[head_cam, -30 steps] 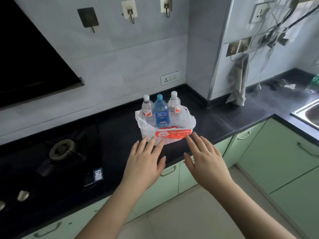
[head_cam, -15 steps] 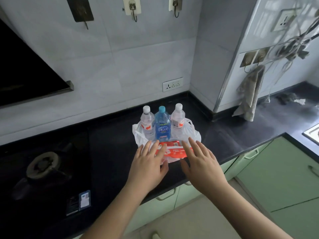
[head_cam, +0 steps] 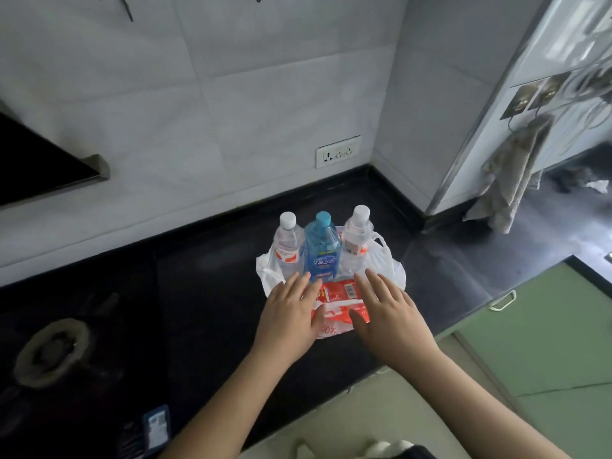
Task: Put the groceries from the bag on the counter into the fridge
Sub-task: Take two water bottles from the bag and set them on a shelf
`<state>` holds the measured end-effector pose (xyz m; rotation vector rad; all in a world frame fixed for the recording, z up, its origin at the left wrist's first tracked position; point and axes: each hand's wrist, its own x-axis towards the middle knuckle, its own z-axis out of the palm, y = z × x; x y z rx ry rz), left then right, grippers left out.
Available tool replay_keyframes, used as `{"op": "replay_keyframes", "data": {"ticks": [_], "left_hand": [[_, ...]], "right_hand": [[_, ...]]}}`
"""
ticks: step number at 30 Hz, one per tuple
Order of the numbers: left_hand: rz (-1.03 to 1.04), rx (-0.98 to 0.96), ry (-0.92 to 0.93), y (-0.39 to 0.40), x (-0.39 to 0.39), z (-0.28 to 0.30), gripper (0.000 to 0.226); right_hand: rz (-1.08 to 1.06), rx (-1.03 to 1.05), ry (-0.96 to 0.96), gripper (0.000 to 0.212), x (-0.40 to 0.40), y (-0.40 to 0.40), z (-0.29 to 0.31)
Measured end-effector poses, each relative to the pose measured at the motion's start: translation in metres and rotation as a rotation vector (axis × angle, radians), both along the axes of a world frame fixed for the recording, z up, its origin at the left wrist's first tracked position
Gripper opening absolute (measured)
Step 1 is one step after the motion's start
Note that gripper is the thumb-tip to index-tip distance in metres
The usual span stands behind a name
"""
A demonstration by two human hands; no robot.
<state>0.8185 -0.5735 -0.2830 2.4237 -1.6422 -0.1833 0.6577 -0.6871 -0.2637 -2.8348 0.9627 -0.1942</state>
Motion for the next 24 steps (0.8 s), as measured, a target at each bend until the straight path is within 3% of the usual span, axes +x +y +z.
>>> {"op": "replay_keyframes", "data": {"ticks": [4,10,14,18,24], "left_hand": [[0.007,0.012,0.044,-0.015,0.010,-0.018,0.056],[-0.059,0.086,0.063,-0.036,0.014,-0.038,0.056],[0.003,0.164,0.096,-0.046,0.018,-0.049,0.058],[0.156,0.170,0.169,-0.058,0.025,-0.052,0.055],[0.502,0.178,0.342,-0.071,0.040,-0.057,0.030]], "right_hand": [[0.021,0.160,0.091,0.071,0.012,-0.030,-0.025],[0.052,0.236,0.166,0.071,0.025,-0.067,-0.050],[0.020,0.420,0.183,0.073,0.035,-0.088,-0.061],[-0.136,0.690,-0.015,0.064,0.049,-0.102,-0.058],[-0.226,0.774,-0.212,0.051,0.063,-0.117,-0.064]]}}
